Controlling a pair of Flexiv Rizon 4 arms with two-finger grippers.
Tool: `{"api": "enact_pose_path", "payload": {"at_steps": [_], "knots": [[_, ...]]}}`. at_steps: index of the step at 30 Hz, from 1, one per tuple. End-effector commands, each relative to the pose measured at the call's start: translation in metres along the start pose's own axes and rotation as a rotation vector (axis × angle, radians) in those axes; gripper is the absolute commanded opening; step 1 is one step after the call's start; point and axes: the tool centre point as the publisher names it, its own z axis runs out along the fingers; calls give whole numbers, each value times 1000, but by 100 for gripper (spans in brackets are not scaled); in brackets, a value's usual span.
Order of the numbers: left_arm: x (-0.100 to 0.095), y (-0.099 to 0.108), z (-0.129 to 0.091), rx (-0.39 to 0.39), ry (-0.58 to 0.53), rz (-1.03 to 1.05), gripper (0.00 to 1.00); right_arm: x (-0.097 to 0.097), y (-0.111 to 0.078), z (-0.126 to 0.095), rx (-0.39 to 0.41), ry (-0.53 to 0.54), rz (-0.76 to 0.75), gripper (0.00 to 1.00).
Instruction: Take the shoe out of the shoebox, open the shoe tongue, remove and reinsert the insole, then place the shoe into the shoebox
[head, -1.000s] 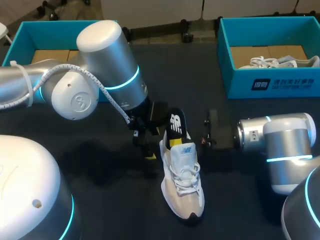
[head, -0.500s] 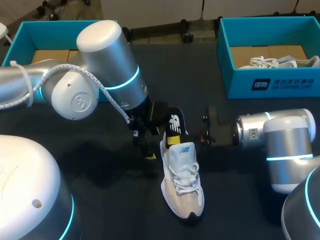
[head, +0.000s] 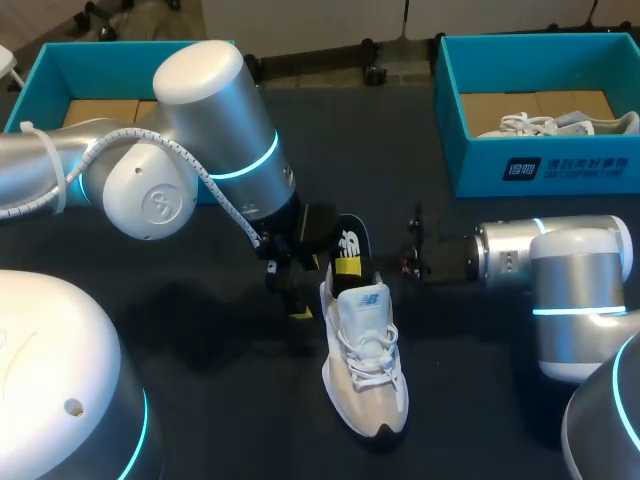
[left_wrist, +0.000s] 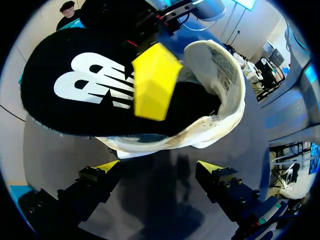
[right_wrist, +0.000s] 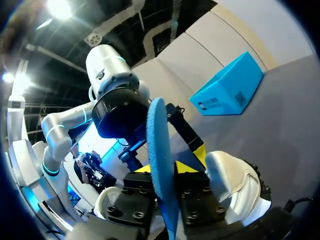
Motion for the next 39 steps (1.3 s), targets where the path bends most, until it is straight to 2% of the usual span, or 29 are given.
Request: {"api": "enact_pose_path", "payload": {"at_steps": [1,8,17,23,25,27,35,39], "knots": [[1,1,0,4,-1,1,100,-12,-1,3,-23,10,32,0],[1,1,0,4,-1,1,100,-18,-12,1,-28,7,82,0],[1,1,0,4,-1,1,100,-10,-33,1,9,-31,165,0],[1,1,0,4,-1,1,100,-6,-38,1,13,-40,171,0],[1,1,0,4,-1,1,100,-4,-37,1,11,-37,155,24],[1,1,0,4,-1,1,100,-1,-33,1,11,-35,135,36],[1,1,0,4,-1,1,100,5,-18,0,22,-34,62,39],[1,1,0,4,-1,1,100,6,-11,0,21,-35,40,35]]}}
